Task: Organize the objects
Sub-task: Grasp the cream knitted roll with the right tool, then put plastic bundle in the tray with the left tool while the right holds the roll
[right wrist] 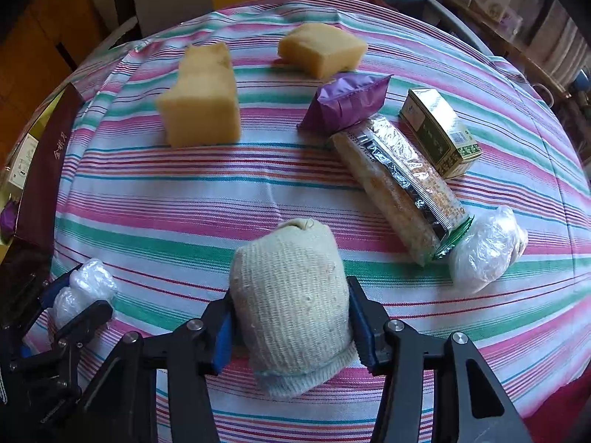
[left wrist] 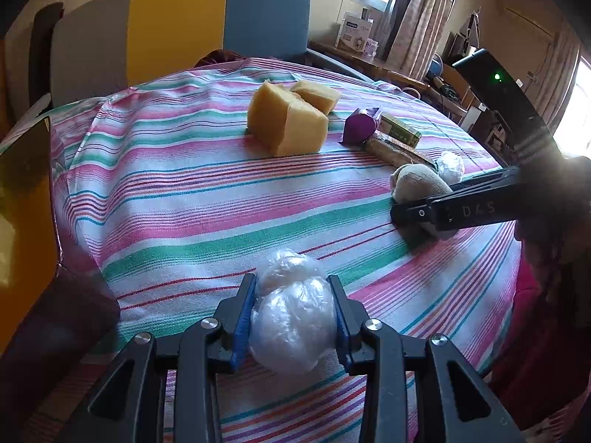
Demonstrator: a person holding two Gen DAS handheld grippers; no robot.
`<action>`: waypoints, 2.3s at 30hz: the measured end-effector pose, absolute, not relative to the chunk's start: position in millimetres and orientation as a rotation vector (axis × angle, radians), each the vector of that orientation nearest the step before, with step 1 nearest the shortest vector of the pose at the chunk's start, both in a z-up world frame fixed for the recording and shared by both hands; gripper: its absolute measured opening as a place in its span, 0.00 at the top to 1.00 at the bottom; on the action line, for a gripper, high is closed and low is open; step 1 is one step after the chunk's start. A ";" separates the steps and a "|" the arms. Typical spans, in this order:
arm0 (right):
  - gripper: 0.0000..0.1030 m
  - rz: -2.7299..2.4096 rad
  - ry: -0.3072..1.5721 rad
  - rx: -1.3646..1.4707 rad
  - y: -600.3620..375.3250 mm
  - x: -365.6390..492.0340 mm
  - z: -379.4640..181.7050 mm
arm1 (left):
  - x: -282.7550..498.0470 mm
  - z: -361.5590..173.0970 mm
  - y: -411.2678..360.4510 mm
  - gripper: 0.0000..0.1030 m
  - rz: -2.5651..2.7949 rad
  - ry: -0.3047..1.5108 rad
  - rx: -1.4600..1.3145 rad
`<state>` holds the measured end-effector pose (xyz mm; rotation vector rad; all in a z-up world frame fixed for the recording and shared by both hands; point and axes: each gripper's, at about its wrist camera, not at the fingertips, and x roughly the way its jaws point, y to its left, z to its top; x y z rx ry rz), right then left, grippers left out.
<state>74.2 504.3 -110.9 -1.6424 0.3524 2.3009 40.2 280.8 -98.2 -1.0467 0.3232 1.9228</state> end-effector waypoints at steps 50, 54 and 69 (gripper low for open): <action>0.49 2.328 0.241 -1.643 512.9 68.3 -112.9 | -188.7 -63.7 124.3 0.65 2.307 -0.095 -1.373; 0.49 2.330 0.238 -1.643 514.9 68.2 -113.2 | -209.6 -69.0 124.7 0.65 2.370 -0.062 -1.369; 0.49 2.332 0.232 -1.643 517.2 66.7 -112.9 | -249.9 -76.1 137.5 0.48 2.464 0.048 -1.419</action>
